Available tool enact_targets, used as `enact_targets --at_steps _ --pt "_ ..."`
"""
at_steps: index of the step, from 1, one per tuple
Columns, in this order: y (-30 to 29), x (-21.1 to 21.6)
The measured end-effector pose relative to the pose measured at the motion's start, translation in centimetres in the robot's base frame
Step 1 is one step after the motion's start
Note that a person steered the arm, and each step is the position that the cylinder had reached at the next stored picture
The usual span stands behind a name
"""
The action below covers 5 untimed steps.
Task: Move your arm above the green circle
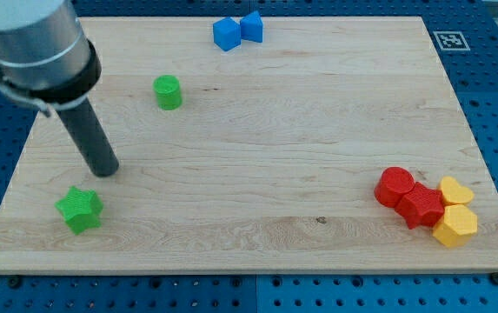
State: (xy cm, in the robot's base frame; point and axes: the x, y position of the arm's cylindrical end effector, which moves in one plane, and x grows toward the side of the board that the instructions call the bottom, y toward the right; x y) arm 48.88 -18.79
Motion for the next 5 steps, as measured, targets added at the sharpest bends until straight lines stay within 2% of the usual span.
enact_targets --at_steps 3,4,5 --pt "-2.5 -15.9" --pt "-2.3 -17.6" --pt "1.6 -17.6"
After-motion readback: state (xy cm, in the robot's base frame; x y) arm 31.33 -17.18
